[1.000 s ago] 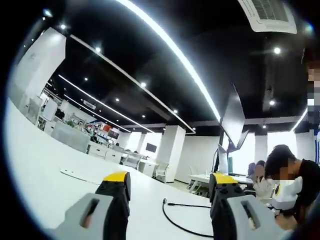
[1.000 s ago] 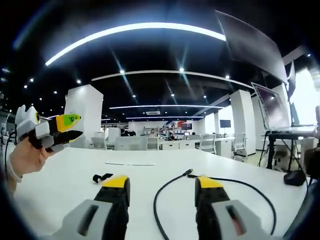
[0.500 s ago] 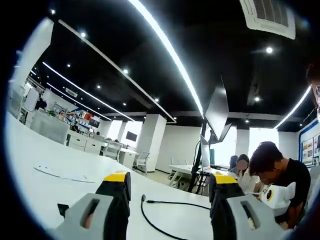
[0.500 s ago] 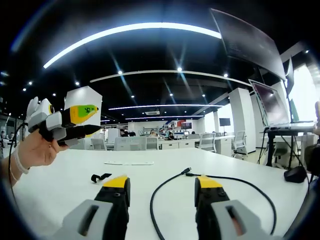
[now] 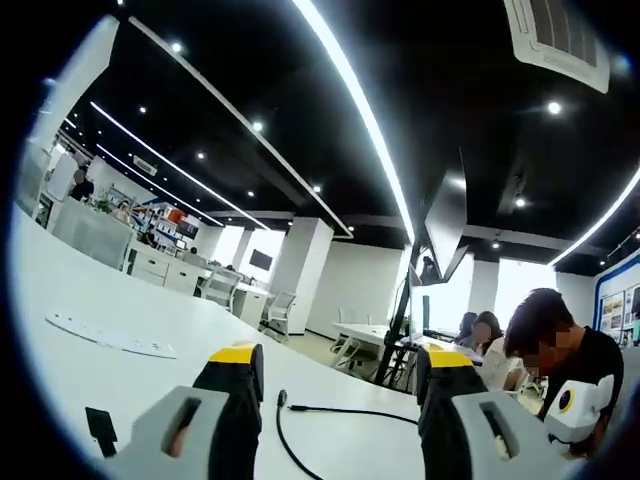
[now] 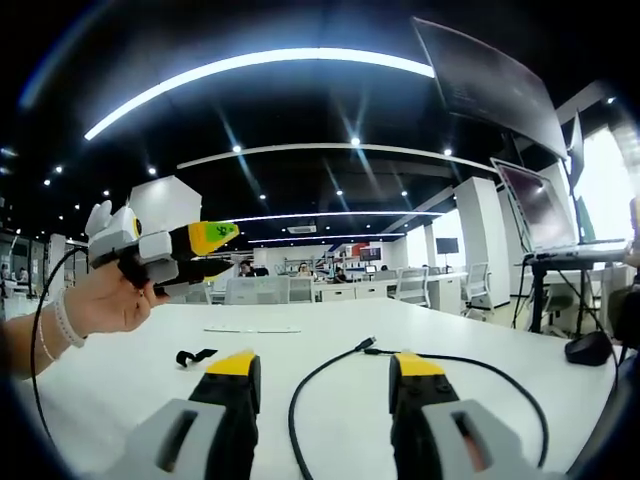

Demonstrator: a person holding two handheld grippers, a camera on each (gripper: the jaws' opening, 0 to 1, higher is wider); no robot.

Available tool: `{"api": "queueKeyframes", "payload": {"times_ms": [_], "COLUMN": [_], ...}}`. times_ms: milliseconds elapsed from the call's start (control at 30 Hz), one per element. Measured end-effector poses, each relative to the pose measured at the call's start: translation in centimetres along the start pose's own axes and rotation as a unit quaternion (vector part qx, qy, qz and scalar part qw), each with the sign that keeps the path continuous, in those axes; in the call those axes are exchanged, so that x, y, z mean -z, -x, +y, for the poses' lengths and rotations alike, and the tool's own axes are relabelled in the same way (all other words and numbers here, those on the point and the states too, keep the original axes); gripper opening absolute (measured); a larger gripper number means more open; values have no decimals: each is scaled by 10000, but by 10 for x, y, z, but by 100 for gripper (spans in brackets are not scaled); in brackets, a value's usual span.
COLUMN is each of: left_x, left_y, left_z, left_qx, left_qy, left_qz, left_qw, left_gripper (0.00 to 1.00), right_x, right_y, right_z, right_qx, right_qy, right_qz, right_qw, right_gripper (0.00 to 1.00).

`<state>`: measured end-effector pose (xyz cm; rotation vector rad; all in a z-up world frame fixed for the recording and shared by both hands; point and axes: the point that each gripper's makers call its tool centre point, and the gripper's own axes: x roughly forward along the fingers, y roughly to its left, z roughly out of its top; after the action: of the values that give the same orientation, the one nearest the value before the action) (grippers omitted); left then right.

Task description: Find the charging cable on the desk, coil it up and secure with Velcro.

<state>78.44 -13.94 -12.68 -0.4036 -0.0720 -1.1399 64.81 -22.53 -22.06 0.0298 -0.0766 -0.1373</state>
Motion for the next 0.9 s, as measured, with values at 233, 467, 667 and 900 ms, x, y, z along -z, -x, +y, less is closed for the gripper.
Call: {"api": "queueKeyframes", "payload": {"times_ms": [233, 467, 667, 900], "left_x": [17, 33, 55, 69], "left_y": [-29, -52, -70, -90], "left_z": [8, 20, 27, 33], "left_qx": [15, 24, 108, 91], "left_qy": [-92, -81, -168, -129], "left_qz": [302, 464, 700, 785], "left_qw": [9995, 9989, 9973, 9968], "left_gripper": [62, 60, 57, 57], "right_x": [4, 7, 13, 20], "right_y": [-3, -7, -13, -19], "right_z": [0, -3, 1, 5], "right_qx": [-37, -36, -160, -226], "right_qy": [-5, -29, 125, 244], "right_qz": [26, 27, 86, 223], "right_qw": [10000, 10000, 9998, 9992], "right_gripper": [51, 51, 48, 47]}}
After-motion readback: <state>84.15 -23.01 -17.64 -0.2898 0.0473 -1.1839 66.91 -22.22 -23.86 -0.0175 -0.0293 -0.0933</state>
